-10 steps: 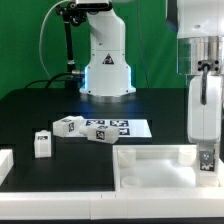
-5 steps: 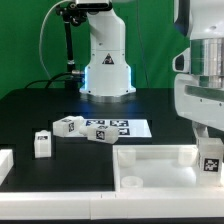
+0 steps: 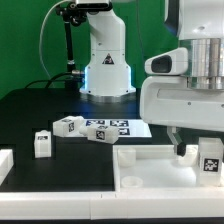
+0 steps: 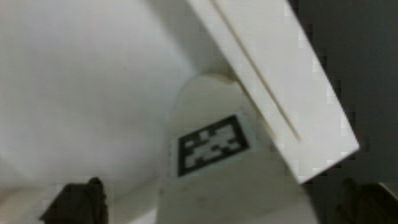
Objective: Assemble one leg
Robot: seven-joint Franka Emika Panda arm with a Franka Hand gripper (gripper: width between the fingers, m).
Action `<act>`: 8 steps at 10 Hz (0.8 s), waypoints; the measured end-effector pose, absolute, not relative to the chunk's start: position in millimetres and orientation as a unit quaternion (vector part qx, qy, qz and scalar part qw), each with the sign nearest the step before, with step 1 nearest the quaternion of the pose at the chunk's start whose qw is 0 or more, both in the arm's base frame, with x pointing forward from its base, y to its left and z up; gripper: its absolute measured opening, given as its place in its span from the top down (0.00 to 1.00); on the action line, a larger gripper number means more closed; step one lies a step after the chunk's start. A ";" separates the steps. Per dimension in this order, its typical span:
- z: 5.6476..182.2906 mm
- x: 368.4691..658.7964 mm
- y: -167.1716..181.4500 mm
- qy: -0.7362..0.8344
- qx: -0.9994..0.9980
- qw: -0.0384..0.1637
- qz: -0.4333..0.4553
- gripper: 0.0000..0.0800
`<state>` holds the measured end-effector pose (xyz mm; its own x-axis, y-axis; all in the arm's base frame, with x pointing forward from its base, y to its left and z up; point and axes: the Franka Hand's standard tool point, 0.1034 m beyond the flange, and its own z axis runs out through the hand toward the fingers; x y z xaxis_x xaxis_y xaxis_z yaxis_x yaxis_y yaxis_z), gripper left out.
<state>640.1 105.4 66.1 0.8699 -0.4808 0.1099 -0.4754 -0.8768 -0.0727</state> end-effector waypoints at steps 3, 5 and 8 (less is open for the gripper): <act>66.1 640.4 105.5 0.260 -0.963 0.023 -0.063 0.19; 66.1 640.3 105.6 0.333 -0.940 0.028 -0.061 0.53; 65.7 640.2 105.3 0.428 -0.901 0.034 -0.057 0.64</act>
Offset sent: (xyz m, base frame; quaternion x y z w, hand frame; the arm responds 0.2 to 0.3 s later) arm 0.0000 0.0000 0.0000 0.0000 0.0000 0.0650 0.9979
